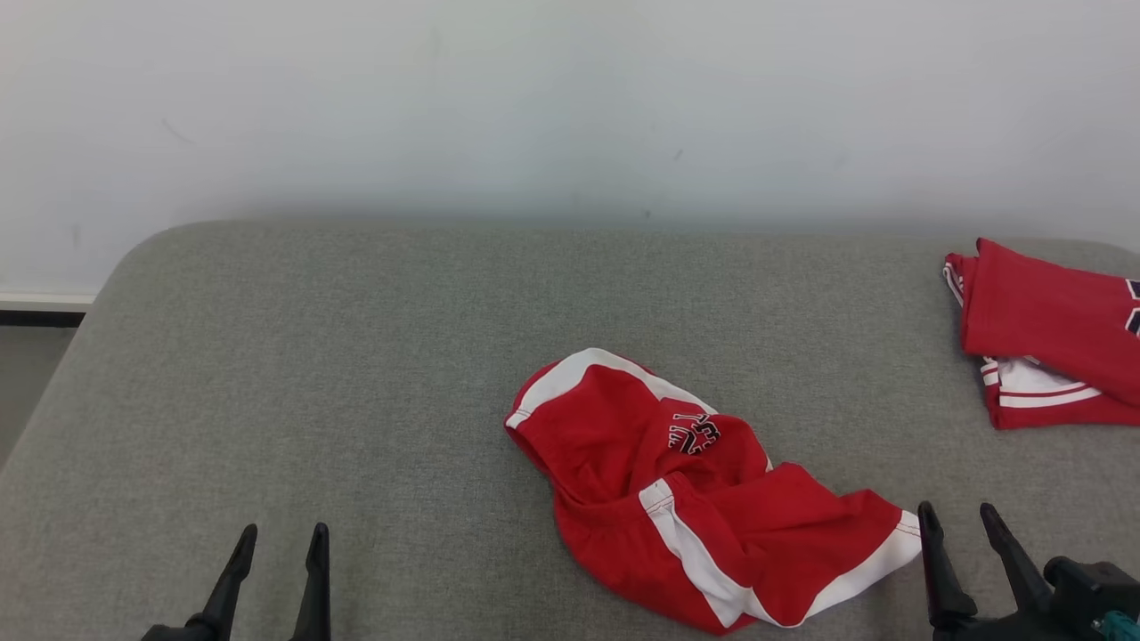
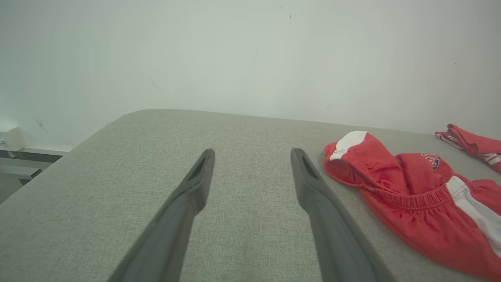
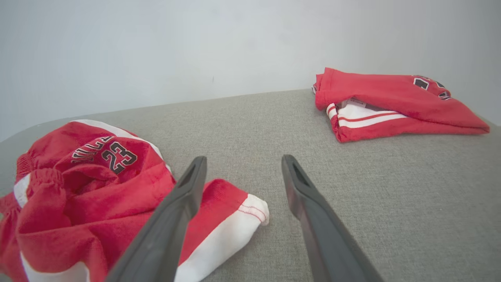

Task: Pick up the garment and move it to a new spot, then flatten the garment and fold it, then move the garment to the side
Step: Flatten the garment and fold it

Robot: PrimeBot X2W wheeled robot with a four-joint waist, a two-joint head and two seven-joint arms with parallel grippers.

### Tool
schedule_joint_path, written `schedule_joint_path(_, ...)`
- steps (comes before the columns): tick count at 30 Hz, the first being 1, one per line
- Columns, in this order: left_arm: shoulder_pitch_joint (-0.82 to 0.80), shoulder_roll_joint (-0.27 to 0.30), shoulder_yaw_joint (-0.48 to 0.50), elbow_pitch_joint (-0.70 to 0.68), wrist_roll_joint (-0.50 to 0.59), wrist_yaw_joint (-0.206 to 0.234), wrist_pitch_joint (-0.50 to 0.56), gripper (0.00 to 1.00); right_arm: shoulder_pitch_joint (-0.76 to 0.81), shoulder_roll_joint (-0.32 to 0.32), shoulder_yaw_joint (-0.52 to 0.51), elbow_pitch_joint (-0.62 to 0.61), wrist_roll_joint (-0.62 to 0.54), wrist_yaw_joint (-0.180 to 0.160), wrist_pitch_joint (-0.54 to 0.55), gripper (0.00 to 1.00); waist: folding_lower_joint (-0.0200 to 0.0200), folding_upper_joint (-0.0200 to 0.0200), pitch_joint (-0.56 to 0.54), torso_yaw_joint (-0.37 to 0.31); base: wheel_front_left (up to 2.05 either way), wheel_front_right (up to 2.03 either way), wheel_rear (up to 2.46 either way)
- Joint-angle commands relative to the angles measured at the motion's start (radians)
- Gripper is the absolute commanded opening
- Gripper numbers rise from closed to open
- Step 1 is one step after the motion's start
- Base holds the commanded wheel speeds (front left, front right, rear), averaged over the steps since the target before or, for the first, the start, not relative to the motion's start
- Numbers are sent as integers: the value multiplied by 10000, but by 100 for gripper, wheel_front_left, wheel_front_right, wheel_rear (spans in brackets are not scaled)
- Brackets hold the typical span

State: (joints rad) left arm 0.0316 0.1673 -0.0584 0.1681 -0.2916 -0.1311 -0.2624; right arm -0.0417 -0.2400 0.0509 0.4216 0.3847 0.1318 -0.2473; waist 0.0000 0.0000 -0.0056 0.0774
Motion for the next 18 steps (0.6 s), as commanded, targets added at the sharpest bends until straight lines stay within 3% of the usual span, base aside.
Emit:
schedule_joint_path(1, -11, 20, 41, -37, 66, 10, -32, 100, 20, 141, -129, -288, -227, -28, -102, 100, 0, 0, -30, -100, 0, 0, 0)
schedule_joint_path(18, 83, 66, 168, -116, 166, 10, -32, 100, 1338, 1315, -386, -2717, -1368, -28, -182, 100, 0, 0, -55, -435, 0, 0, 0)
